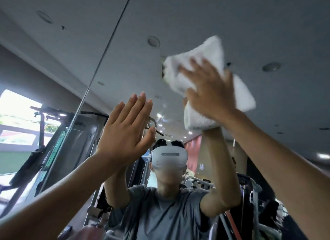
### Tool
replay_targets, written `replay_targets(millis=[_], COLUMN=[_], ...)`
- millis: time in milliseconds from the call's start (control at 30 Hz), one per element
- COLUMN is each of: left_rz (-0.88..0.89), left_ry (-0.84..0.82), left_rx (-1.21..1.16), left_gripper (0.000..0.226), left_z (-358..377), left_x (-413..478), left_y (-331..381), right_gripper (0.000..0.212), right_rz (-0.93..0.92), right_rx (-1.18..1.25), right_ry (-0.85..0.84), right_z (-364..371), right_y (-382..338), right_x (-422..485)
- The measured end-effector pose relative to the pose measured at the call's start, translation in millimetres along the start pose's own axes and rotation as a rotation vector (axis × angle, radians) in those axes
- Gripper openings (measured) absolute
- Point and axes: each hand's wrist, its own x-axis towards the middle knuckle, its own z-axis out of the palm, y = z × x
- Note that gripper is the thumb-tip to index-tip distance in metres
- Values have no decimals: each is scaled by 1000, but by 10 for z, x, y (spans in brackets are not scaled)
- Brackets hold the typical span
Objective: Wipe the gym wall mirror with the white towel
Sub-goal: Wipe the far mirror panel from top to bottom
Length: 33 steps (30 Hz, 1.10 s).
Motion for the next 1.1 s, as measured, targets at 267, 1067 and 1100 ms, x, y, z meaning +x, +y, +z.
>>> replay_targets(millis=[267, 1067, 1100], left_rz=[2, 15, 15], left_ry=[11, 94, 87], left_rx=[4, 32, 25], left_gripper=[68, 67, 67], left_z=[-9, 20, 21], left_x=[-106, -536, -560], left_y=[1, 94, 94], right_gripper=[66, 67, 67], right_rz=[-119, -356, -488], right_rx=[38, -68, -65], right_ry=[-2, -5, -53], right_z=[-170, 196, 168], right_y=[658, -382, -282], right_x=[-59, -1255, -1360])
